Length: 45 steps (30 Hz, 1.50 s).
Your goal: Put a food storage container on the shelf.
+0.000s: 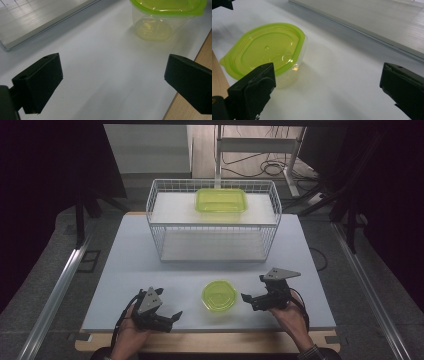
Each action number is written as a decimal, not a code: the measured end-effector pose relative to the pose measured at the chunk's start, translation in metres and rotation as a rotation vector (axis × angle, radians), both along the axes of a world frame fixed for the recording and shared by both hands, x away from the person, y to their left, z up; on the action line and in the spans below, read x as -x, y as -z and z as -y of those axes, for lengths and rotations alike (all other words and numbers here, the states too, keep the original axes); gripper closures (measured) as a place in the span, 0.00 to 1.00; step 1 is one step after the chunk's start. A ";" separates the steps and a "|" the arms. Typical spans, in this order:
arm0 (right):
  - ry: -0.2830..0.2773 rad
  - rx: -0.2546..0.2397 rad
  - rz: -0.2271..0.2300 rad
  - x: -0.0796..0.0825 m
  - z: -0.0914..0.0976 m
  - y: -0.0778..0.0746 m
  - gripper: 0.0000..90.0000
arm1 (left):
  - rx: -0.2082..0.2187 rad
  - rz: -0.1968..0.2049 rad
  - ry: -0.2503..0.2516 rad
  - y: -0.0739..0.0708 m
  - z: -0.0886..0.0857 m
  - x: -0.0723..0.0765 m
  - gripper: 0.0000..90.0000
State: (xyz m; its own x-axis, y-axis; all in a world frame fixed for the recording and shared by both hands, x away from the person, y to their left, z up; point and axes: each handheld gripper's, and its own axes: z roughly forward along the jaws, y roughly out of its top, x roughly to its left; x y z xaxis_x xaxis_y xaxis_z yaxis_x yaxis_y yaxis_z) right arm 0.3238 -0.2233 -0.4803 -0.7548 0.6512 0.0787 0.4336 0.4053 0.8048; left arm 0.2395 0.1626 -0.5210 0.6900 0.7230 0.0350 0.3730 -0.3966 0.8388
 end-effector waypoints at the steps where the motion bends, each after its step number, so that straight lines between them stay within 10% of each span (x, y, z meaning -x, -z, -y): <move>1: -0.001 -0.008 0.002 0.000 -0.001 0.000 0.00 | 0.000 0.000 0.000 0.000 0.000 0.000 0.02; 14: -0.027 -0.042 -0.106 -0.009 -0.017 -0.006 0.02 | -0.003 0.002 -0.001 0.000 0.000 0.000 0.02; 24: -0.059 -0.065 -0.249 -0.022 -0.027 -0.010 0.49 | -0.005 0.000 0.000 0.000 0.001 0.000 0.02; 45: -0.093 -0.205 -0.547 -0.053 -0.029 0.016 0.85 | -0.008 0.001 0.003 0.000 0.001 0.000 0.02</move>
